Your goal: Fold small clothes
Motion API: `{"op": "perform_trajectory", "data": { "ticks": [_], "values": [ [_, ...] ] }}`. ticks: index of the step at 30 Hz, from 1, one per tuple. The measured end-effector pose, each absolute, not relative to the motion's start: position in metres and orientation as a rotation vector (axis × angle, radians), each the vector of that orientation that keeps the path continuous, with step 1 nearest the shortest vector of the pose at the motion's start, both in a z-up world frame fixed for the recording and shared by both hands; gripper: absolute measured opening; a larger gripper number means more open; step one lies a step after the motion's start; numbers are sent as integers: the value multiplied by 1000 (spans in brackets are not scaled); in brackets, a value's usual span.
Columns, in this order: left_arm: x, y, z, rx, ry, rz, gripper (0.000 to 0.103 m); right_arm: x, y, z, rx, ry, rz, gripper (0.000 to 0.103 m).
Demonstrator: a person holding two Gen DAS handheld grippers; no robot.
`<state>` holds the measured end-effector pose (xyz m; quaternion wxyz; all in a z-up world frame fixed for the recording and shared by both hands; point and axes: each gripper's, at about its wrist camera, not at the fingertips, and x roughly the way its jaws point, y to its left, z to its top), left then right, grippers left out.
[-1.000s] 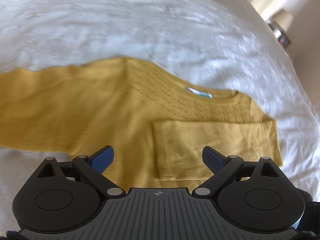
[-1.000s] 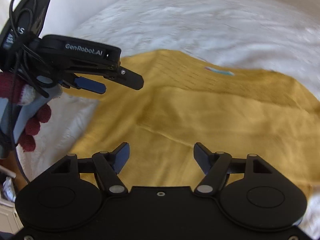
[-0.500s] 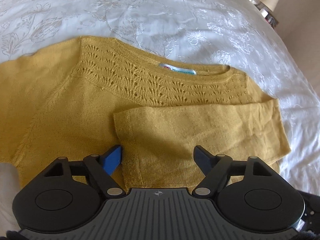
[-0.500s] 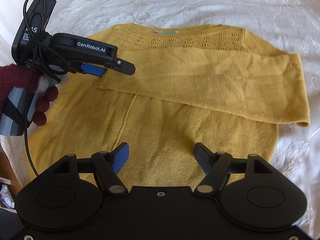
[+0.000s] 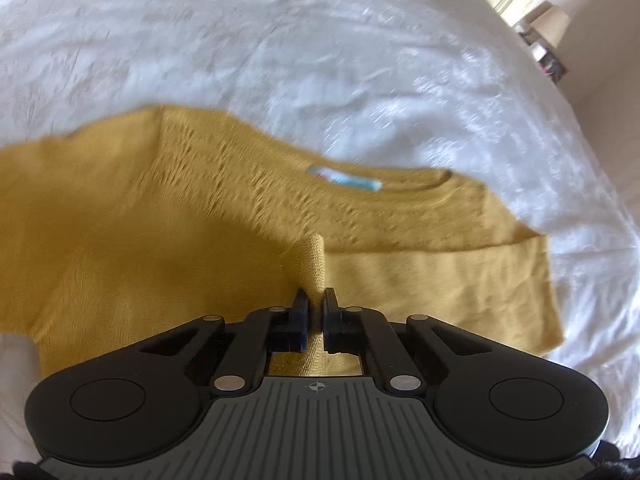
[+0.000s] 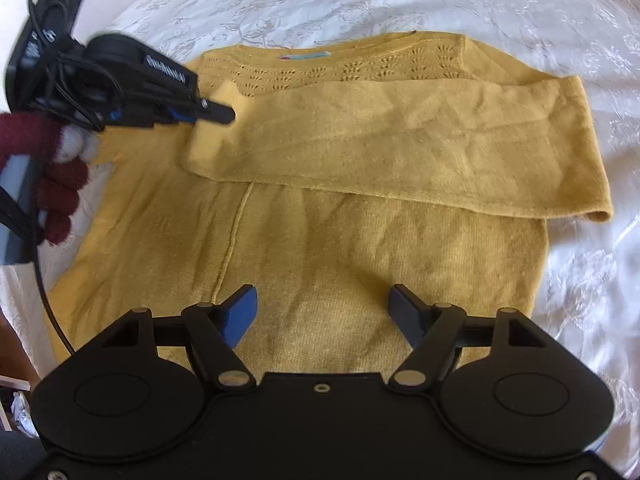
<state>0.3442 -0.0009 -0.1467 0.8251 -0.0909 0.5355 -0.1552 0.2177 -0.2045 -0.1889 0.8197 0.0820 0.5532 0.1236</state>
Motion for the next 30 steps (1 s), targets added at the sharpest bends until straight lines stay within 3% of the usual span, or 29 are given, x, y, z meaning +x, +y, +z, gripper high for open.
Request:
{"op": "perform_trajectory", "data": {
  "ticks": [9, 17, 24, 30],
  "values": [
    [348, 26, -56, -183, 905, -338, 6, 212, -208, -184, 222, 1169, 208, 76],
    [367, 76, -130, -128, 1102, -171, 6, 221, -216, -185, 250, 1166, 173, 76],
    [361, 95, -128, -158, 1109, -138, 6, 225, -231, -184, 268, 1167, 124, 76],
    [374, 86, -153, 17, 1133, -109, 13, 236, -238, -175, 237, 1110, 98, 76]
  ]
}}
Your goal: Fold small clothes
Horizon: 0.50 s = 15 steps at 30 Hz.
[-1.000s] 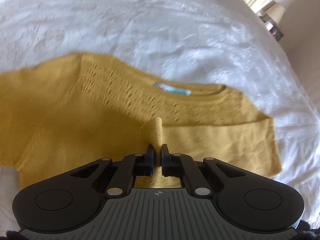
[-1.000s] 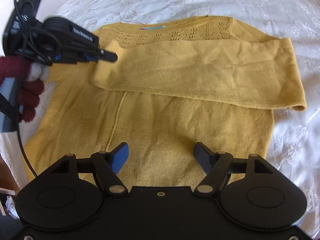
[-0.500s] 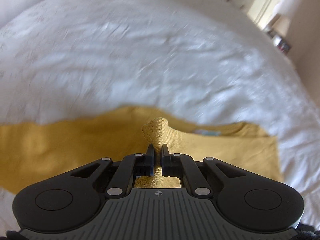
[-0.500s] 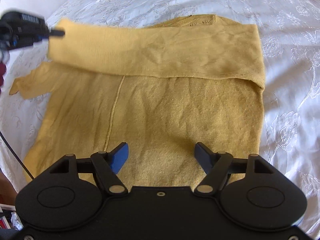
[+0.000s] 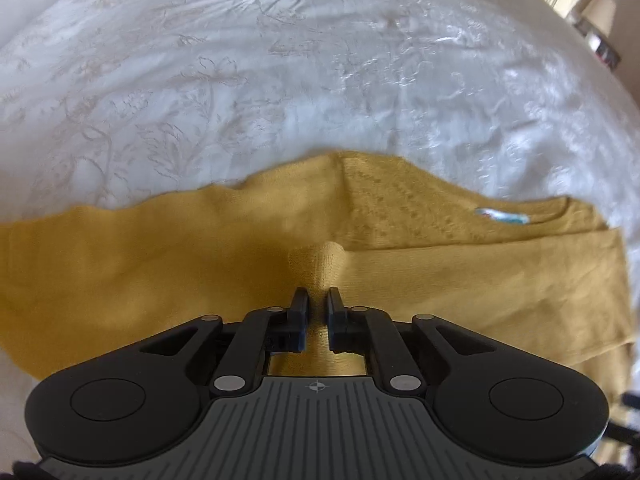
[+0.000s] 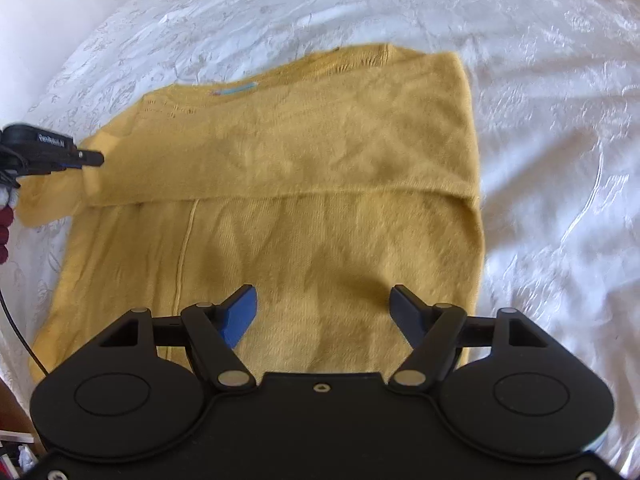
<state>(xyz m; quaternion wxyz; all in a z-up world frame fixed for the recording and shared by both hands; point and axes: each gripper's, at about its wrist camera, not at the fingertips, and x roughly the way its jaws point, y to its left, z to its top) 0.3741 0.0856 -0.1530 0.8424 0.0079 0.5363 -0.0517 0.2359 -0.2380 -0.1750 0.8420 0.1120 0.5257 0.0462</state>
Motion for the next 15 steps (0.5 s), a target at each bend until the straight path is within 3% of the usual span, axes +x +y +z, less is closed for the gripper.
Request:
{"op": "perform_trajectory", "data": {
  "ticks": [2, 4, 9, 12, 15],
  "values": [
    [375, 88, -158, 54, 1123, -54, 30, 240, -241, -168, 223, 1060, 79, 80],
    [375, 92, -163, 69, 1127, -18, 33, 248, -248, -165, 235, 1018, 72, 93],
    [370, 91, -156, 88, 1099, 6, 39, 275, -256, -171, 271, 1012, 68, 93],
    [366, 91, -148, 32, 1095, 11, 51, 286, -258, -183, 263, 1030, 79, 100],
    [359, 89, -141, -19, 1070, -12, 64, 293, -268, -206, 284, 1116, 34, 100]
  ]
}}
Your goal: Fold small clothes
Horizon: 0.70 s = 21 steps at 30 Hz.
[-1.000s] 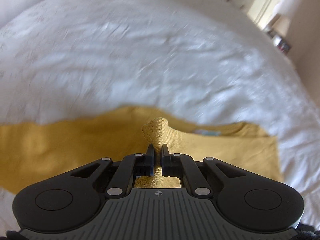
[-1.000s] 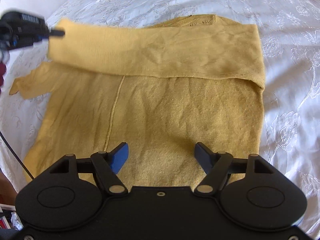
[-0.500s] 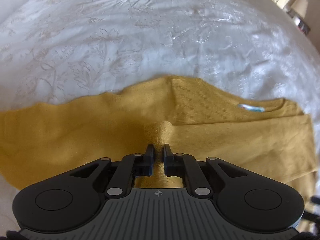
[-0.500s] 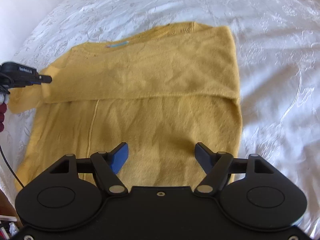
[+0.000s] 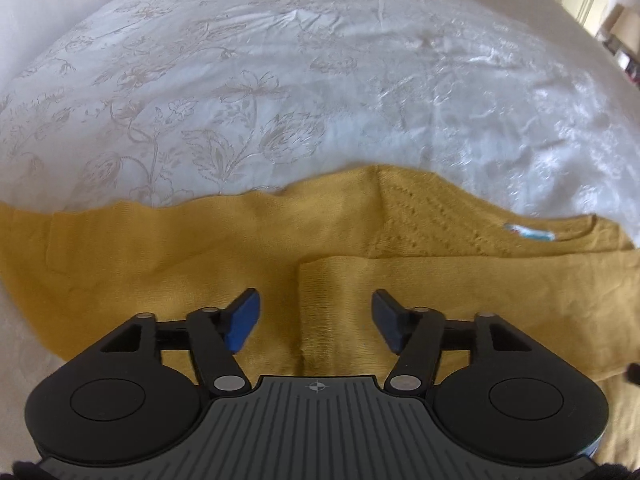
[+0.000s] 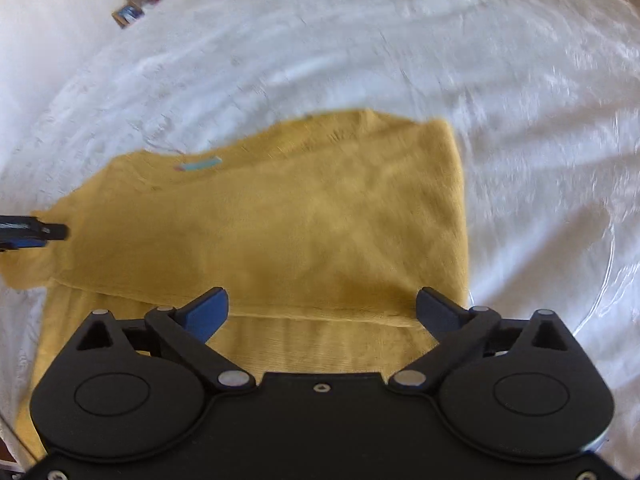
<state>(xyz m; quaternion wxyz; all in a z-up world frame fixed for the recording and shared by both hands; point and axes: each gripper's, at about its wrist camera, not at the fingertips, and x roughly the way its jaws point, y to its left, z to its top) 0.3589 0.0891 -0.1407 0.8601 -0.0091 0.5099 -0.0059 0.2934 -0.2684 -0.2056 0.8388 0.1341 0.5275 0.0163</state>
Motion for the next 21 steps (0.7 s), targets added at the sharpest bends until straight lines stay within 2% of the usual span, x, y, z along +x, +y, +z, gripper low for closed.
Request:
{"op": "perform_trajectory", "data": {
  "ticks": [2, 7, 11, 16, 18, 20, 21],
  "values": [
    [355, 86, -136, -33, 1062, -20, 71, 294, -275, -209, 294, 1131, 7, 100],
    [351, 76, -135, -33, 1066, -60, 78, 297, -270, -185, 225, 1055, 6, 100],
    [357, 67, -148, -5, 1085, -82, 79, 318, -271, -183, 185, 1021, -18, 101],
    [373, 61, -170, 55, 1109, -79, 79, 350, -289, -211, 153, 1094, -121, 101],
    [379, 62, -182, 81, 1141, -76, 83, 357, -298, -225, 154, 1139, -165, 102],
    [384, 65, -191, 92, 1163, -81, 95, 360, -305, -229, 161, 1154, -175, 102],
    [386, 66, -192, 97, 1168, -85, 96, 361, -307, -228, 156, 1159, -174, 102]
  ]
}}
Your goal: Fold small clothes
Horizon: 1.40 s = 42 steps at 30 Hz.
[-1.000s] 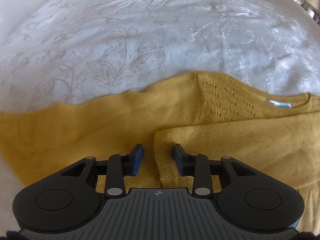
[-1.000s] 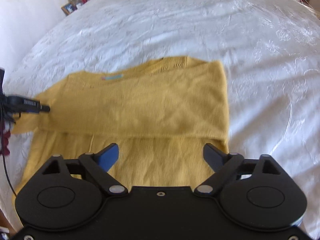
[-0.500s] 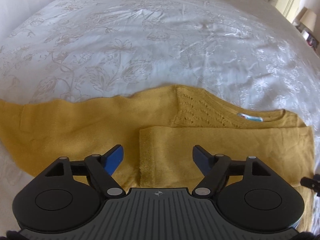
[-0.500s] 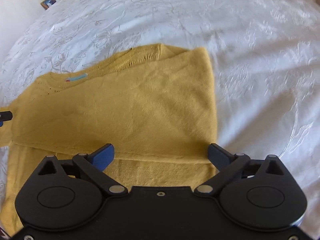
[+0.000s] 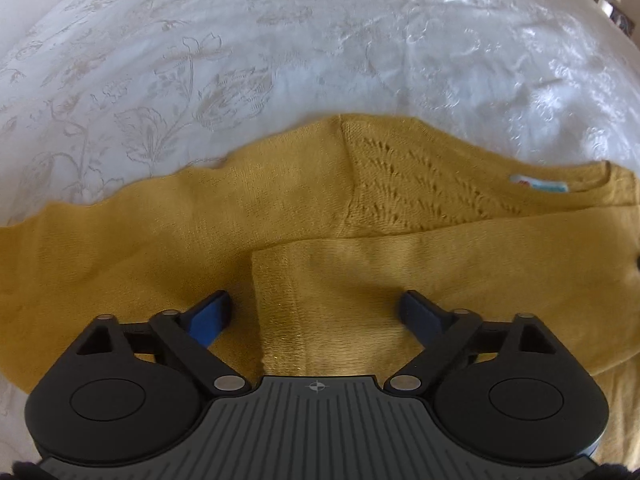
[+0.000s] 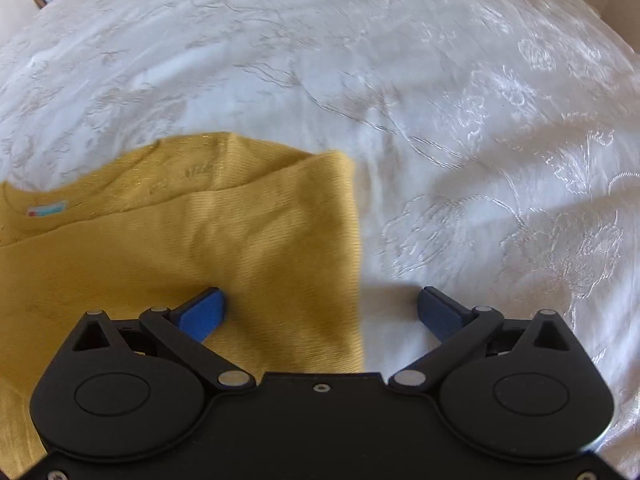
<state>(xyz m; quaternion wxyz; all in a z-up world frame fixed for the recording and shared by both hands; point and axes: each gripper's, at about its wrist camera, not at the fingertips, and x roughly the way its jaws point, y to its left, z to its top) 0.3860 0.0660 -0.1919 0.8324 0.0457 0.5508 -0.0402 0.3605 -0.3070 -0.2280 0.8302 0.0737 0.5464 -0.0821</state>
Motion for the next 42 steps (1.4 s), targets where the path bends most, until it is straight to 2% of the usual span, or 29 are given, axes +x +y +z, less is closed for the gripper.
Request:
{"op": "perform_trajectory", "data": {
  "ticks": [6, 13, 23, 34, 42],
  "values": [
    [377, 77, -168, 80, 1141, -99, 96, 335, -311, -199, 189, 1107, -183, 102],
    [320, 91, -142, 38, 1138, -151, 96, 265, -300, -180, 287, 1116, -117, 102],
    [225, 119, -179, 86, 1297, -134, 97, 163, -295, -215, 238, 1326, -261, 102],
    [193, 154, -175, 39, 1275, -174, 97, 132, -274, -189, 262, 1229, -298, 102],
    [159, 170, -177, 11, 1274, -175, 98, 102, -258, -223, 227, 1351, -330, 102]
  ]
}}
